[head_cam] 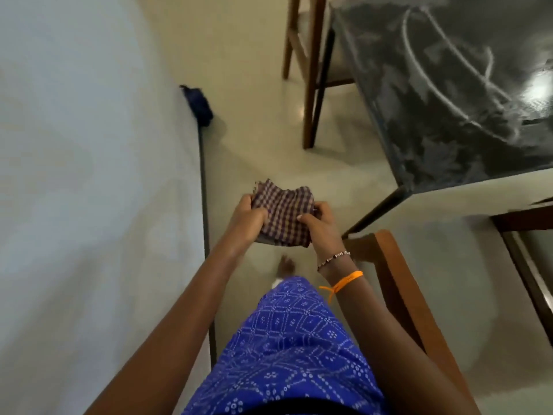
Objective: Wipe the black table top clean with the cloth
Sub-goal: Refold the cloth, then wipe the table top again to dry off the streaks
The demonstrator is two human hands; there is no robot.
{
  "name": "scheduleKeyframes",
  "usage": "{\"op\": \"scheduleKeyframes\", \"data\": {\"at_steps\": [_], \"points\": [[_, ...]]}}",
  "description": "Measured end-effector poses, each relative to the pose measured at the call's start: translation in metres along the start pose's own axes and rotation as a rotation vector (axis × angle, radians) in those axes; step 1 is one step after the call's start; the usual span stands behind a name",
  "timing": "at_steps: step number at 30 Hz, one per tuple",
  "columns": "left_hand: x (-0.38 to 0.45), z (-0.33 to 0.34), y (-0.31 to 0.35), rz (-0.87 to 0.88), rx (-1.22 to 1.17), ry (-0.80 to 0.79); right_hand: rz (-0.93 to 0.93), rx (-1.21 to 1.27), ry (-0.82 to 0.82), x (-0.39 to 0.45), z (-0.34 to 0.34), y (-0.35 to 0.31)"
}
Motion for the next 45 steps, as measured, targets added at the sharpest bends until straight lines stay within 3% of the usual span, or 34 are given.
{"op": "scheduleKeyframes", "data": {"at_steps": [12,18,23,29,32,34,38,41,45], "points": [[0.238,0.159,0.204,0.131,0.273,-0.309,-0.063,-0.021,0.470,0.228,-0.109,-0.148],[0.323,0.253,0.245,0.149,0.342,-0.509,-0.042,-0.066,0.655,0.305,-0.172,-0.171],[0.389,0.343,0.293,0.242,0.564,-0.772,0.010,-0.103,0.899,0.373,-0.233,-0.193],[0.443,0.470,0.384,0.389,0.630,-1.093,0.110,-0.057,1.207,0.443,-0.315,-0.248],[0.469,0.519,0.404,0.358,0.689,-1.170,0.275,-0.185,1.324,0.478,-0.364,-0.263],[0.495,0.526,0.408,0.373,0.751,-1.125,0.377,-0.358,1.263,0.508,-0.380,-0.267],[0.556,0.515,0.425,0.519,0.812,-0.944,0.482,-0.828,0.965,0.581,-0.376,-0.265],[0.603,0.508,0.449,0.604,0.818,-0.743,0.492,-0.952,0.922,0.614,-0.374,-0.270],[0.644,0.513,0.470,0.562,0.686,-0.606,0.147,-1.147,0.723,0.678,-0.324,-0.314]]}}
Point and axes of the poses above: each hand's wrist, its own x-axis towards the middle knuckle, its own z-axis out of the palm, y = z × x, the point moved 8 cm from there along x, towards the middle knuckle, and after that the axes turned 10 degrees about -x, right-handed, at the moved point
